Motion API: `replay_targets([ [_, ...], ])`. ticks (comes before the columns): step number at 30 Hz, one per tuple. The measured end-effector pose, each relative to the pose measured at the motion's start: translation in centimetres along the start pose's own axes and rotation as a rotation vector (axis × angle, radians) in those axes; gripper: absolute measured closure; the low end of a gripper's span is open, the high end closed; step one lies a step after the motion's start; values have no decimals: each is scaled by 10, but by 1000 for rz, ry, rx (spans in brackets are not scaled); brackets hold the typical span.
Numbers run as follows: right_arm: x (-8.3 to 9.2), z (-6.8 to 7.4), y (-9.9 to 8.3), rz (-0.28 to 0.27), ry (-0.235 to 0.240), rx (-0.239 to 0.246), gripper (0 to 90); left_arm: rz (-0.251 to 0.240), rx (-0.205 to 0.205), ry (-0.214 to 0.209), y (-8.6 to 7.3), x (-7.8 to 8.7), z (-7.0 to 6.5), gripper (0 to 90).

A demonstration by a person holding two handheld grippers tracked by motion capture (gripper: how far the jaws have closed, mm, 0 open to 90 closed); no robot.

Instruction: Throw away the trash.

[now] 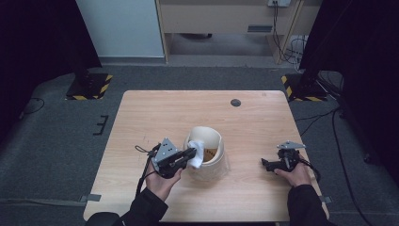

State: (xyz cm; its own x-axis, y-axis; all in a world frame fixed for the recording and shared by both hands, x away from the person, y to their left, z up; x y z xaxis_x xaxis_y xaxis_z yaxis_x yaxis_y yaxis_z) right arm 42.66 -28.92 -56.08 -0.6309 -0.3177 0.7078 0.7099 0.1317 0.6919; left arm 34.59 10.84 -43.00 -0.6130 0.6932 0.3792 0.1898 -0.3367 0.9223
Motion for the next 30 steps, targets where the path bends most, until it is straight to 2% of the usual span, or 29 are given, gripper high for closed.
replay_targets([
  [22,0,0,0,0,0,0,6,90,21,1,5,-13,2,848],
  [30,0,0,0,0,0,0,6,142,19,8,9,-18,1,851],
])
Point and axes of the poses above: each handheld gripper's, and its own axes: x roughly backward along the jaws, y roughly out of its top, z roughly to its left, the point moved 3 cm from there along -x, roughly forward along the jaws, and after that the axes turned 11 degrees about -x, right-handed, at the moved point
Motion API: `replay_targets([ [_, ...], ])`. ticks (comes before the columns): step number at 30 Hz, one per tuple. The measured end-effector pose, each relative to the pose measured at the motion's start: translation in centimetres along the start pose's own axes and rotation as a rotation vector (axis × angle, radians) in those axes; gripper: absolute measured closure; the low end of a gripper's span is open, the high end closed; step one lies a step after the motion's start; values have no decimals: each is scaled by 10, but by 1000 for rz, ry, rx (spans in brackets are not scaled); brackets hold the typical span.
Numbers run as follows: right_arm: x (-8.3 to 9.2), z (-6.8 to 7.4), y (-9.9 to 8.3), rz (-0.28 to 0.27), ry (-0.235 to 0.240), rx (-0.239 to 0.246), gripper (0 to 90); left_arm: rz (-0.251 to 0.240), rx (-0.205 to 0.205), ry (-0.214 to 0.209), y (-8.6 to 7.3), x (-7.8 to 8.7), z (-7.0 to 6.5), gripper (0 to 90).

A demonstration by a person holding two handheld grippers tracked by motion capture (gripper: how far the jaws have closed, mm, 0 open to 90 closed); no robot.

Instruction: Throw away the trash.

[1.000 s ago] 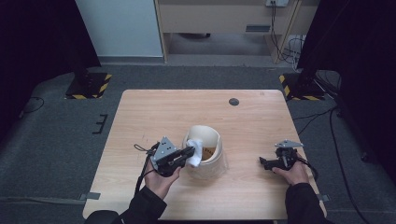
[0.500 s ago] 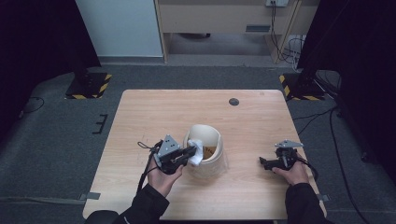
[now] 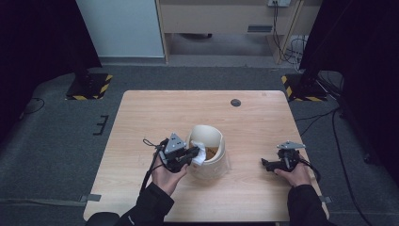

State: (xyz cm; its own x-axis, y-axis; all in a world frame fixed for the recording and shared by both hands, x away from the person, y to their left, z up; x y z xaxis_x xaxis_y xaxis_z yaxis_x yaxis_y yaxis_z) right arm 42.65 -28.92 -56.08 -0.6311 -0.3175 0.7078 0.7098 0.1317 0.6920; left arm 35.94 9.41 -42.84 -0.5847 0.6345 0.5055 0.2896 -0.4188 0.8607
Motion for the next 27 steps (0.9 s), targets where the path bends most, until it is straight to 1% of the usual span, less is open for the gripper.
replay_targets([
  [2,0,0,0,0,0,0,6,18,-4,7,2,-2,-1,851],
  [7,0,0,0,0,0,0,5,34,4,7,3,-10,-1,851],
  [11,0,0,0,0,0,0,5,46,-1,-11,2,-20,-2,848],
  [13,0,0,0,0,0,0,5,45,-5,-7,2,-23,-2,842],
  [15,0,0,0,0,0,0,5,36,4,-20,3,-23,0,829],
  [16,0,0,0,0,0,0,6,32,10,-23,3,-23,1,808],
  [18,0,0,0,0,0,0,6,17,24,-47,3,-22,1,762],
  [21,0,0,0,0,0,0,6,-3,22,-65,3,-21,-1,677],
  [24,0,0,0,0,0,0,5,-7,14,-51,5,-16,-2,600],
  [27,0,0,0,0,0,0,6,-33,28,-48,6,-10,-1,521],
])
Point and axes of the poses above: each handheld gripper's, and its own axes: x roughly backward along the jaws, y roughly out of its top, z roughly to its left, the point moved 3 cm from there along -x, roughly forward along the jaws, and after that the axes turned 11 degrees about -x, right-handed, at the moved point
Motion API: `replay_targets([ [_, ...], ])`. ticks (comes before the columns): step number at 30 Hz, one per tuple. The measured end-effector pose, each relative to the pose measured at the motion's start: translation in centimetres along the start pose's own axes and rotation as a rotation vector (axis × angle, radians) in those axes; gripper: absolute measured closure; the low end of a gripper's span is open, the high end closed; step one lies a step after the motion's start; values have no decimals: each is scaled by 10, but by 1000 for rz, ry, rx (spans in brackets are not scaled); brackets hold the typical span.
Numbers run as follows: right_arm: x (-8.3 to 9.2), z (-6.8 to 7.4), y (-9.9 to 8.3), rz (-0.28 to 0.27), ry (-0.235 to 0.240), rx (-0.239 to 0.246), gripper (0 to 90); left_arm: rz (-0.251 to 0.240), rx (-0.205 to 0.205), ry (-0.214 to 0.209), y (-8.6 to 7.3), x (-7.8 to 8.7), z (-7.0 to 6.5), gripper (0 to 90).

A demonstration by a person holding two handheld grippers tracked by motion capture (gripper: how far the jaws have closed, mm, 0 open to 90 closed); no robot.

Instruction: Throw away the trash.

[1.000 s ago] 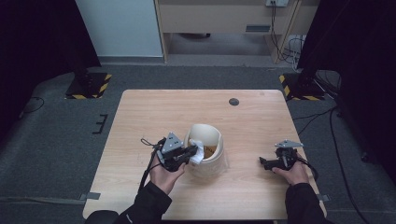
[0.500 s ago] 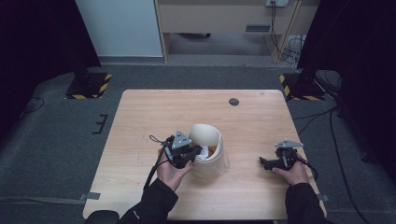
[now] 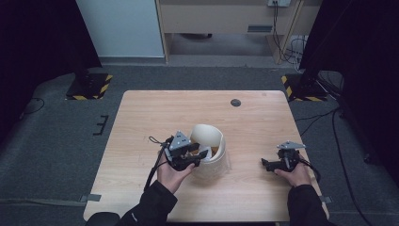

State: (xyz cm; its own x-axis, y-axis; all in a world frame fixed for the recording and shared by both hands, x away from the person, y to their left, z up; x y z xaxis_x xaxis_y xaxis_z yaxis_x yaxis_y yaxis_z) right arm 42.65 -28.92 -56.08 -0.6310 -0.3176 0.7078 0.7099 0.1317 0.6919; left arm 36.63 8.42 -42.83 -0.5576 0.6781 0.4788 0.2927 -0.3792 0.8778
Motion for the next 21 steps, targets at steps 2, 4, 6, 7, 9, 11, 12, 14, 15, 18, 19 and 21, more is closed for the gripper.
replay_targets([
  [2,0,0,0,0,0,0,5,-19,7,-6,1,5,0,493],
  [4,0,0,0,0,0,0,5,-31,6,-7,2,10,-1,490],
  [6,0,0,0,0,0,0,6,-37,2,-11,3,14,-1,495],
  [7,0,0,0,0,0,0,6,-42,0,-11,3,15,-2,498],
  [9,0,0,0,0,0,0,6,-50,-3,-11,4,17,-2,503],
  [11,0,0,0,0,0,0,6,-59,-6,-9,5,21,-2,503],
  [12,0,0,0,0,0,0,6,-64,-6,-8,5,24,-1,501],
  [14,0,0,0,0,0,0,5,-73,-7,-2,4,30,0,494],
  [15,0,0,0,0,0,0,6,-76,-7,1,3,33,1,489],
  [18,0,0,0,0,0,0,5,-85,-3,18,-3,44,7,474],
  [19,0,0,0,0,0,0,6,-87,1,26,-6,47,9,467],
  [21,0,0,0,0,0,0,6,-85,11,44,-13,53,15,450],
])
Point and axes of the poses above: each handheld gripper's, and its own axes: x roughly backward along the jaws, y roughly out of its top, z roughly to its left, the point moved 3 cm from there along -x, roughly forward along the jaws, and after that the axes turned 11 degrees about -x, right-handed, at the moved point
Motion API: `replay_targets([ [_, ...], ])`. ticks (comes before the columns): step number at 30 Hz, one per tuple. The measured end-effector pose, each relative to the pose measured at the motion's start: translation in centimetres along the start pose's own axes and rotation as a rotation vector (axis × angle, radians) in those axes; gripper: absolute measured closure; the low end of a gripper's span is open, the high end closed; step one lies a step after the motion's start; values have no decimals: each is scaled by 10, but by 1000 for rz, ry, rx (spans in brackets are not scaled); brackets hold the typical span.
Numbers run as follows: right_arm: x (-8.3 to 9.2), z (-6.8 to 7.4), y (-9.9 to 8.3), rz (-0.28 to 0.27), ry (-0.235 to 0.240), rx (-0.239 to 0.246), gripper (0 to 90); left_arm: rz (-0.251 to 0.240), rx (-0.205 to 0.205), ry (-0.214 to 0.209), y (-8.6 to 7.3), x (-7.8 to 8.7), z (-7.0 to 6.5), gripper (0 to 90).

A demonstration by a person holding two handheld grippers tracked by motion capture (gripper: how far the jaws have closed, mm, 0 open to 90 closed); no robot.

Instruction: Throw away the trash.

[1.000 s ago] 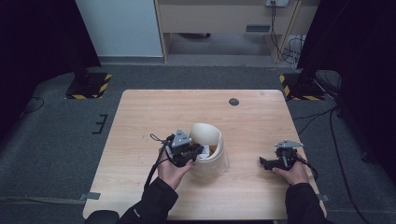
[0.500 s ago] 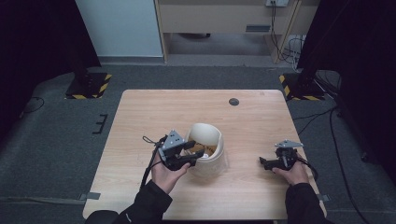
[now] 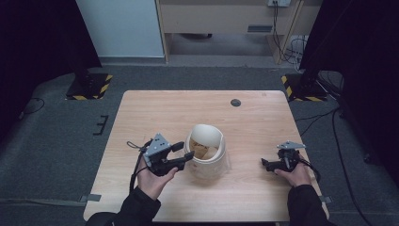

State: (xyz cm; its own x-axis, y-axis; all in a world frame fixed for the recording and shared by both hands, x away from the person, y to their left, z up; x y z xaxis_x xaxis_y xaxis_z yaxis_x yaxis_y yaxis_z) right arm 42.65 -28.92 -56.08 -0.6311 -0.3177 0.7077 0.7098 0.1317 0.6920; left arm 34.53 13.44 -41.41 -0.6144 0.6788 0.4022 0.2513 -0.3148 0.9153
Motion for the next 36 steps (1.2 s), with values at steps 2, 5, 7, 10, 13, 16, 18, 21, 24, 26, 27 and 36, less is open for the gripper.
replay_targets([
  [2,0,0,0,0,0,0,6,6,10,17,-8,5,7,435],
  [5,0,0,0,0,0,0,5,23,21,37,-22,9,15,416],
  [7,0,0,0,0,0,0,6,41,24,55,-32,11,21,402],
  [10,0,0,0,0,0,0,6,67,37,83,-46,12,30,378],
  [13,0,0,0,0,0,0,6,93,46,113,-59,13,40,336],
  [16,0,0,0,0,0,0,6,117,53,136,-67,13,47,300],
  [18,0,0,0,0,0,0,6,165,72,157,-78,11,58,273],
  [21,0,0,0,0,1,0,6,207,80,157,-89,7,66,240],
  [24,0,0,0,0,0,0,5,247,63,169,-97,4,74,221],
  [26,0,0,0,0,0,0,6,253,59,172,-99,3,77,207],
  [27,0,0,0,0,1,0,6,273,53,189,-104,1,84,198],
  [36,0,0,0,0,1,0,6,399,100,225,-128,0,109,168],
])
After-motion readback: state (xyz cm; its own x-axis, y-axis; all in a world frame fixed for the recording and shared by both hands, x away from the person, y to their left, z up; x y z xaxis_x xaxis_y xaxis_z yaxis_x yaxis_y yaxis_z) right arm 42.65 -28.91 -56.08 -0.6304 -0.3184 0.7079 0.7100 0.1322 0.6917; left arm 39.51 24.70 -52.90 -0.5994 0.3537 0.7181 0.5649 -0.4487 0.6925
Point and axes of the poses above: each handheld gripper's, and its own axes: x roughly backward along the jaws, y roughly out of its top, z roughly to its left, the point moved 3 cm from there along -x, roughly forward along the jaws, and after that the axes turned 11 degrees about -x, right-handed, at the moved point
